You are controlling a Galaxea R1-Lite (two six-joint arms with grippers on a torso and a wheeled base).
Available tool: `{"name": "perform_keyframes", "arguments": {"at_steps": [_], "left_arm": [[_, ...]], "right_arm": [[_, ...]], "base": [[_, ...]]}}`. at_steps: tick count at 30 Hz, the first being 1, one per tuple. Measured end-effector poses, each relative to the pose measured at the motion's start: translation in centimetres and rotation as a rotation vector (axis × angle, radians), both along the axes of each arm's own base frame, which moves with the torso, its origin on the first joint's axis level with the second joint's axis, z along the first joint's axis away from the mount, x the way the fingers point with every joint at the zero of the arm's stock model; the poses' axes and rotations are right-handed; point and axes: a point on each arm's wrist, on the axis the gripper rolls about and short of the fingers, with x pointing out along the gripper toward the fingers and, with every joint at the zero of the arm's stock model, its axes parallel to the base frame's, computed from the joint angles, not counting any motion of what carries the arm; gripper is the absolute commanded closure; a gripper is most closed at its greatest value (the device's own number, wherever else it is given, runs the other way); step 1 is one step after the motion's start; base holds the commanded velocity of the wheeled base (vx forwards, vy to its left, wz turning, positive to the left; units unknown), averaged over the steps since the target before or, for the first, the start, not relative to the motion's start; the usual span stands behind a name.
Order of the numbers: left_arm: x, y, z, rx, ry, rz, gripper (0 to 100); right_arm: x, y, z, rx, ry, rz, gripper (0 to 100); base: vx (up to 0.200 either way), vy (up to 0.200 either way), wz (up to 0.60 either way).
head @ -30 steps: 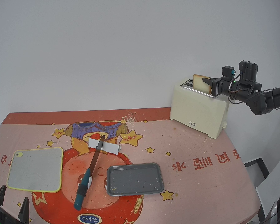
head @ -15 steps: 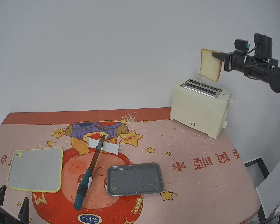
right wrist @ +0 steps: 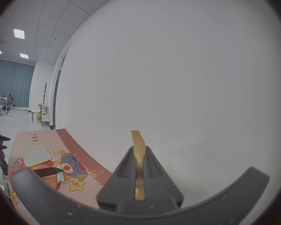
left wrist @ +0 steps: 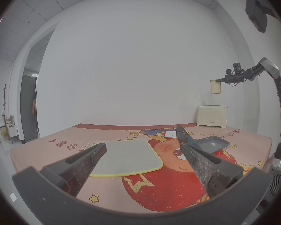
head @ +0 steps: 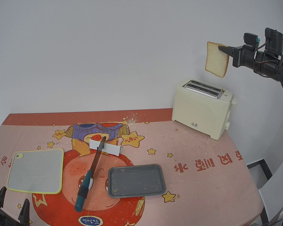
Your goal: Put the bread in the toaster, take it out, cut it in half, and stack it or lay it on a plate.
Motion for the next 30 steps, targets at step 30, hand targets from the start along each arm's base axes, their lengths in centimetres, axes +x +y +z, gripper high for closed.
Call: {"name": "perform_keyframes", "arguments": {"at_steps": [30], "left_arm": [[0.0,0.0,0.0,0.0,0.0,0.0,0]], "right_arm": [[-11.4,3.4,-9.3,0.343,0.662,0.236,100]], "base": [[0.0,0.0,0.0]]}}
